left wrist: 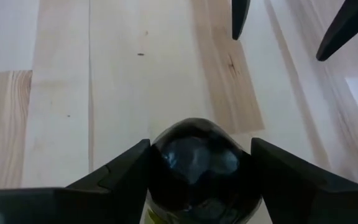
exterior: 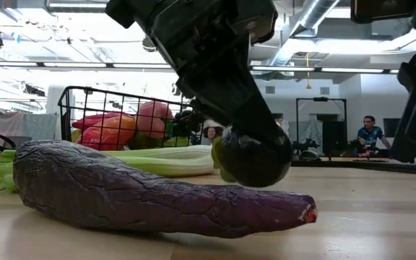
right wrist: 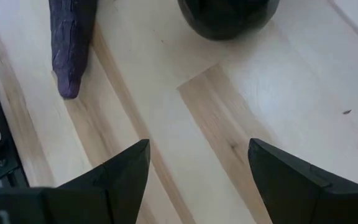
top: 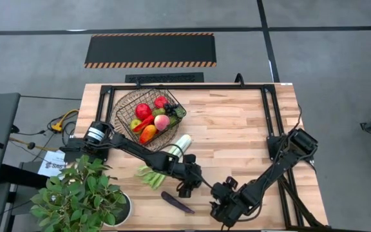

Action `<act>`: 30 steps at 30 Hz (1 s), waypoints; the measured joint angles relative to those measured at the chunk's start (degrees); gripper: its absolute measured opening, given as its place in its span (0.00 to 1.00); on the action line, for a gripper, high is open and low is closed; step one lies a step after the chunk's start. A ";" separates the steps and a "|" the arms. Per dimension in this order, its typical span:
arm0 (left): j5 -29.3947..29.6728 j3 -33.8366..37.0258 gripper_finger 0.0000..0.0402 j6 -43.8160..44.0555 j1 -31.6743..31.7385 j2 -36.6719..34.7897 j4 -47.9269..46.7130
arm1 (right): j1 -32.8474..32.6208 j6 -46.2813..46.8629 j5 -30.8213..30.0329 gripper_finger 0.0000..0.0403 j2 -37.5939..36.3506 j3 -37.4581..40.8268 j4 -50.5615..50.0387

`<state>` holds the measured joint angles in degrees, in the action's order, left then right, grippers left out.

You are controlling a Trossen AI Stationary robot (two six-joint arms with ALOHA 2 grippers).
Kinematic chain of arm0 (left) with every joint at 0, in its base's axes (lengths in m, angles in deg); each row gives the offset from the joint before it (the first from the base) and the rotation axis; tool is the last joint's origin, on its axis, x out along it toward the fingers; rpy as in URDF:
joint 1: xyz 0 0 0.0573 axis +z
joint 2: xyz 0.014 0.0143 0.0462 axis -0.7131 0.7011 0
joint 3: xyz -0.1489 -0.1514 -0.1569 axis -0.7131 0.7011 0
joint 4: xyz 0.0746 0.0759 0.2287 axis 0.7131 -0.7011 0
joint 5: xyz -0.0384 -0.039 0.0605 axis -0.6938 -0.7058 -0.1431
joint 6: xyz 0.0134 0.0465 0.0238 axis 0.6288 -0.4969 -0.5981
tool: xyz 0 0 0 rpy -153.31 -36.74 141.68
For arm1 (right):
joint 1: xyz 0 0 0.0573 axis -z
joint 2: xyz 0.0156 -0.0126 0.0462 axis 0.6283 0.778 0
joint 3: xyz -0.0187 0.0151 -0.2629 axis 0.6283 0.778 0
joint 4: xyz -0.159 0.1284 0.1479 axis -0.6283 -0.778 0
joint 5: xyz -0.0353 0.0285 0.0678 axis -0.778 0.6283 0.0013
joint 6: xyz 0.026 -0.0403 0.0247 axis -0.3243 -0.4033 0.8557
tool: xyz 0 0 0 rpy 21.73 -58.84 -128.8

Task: Build produce basket
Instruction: Put the black mangosteen into the wire basket

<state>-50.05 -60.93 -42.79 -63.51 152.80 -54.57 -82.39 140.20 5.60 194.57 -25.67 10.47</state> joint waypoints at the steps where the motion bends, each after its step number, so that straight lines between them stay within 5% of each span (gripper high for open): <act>1: 0.04 -0.45 0.59 0.02 0.00 0.00 -0.55 | -0.09 0.10 0.00 0.72 0.00 0.00 0.00; 15: 0.93 -10.50 0.59 4.50 0.44 0.00 -9.17 | -7.54 13.89 -1.64 0.72 0.00 0.00 -4.32; 30: 3.21 -35.49 0.59 12.97 4.97 -0.02 -21.33 | -17.61 34.44 -7.87 0.72 0.00 0.00 -7.76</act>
<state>-46.84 -96.43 -29.81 -58.54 152.78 -75.90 -100.00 174.64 -2.27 194.57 -25.67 2.71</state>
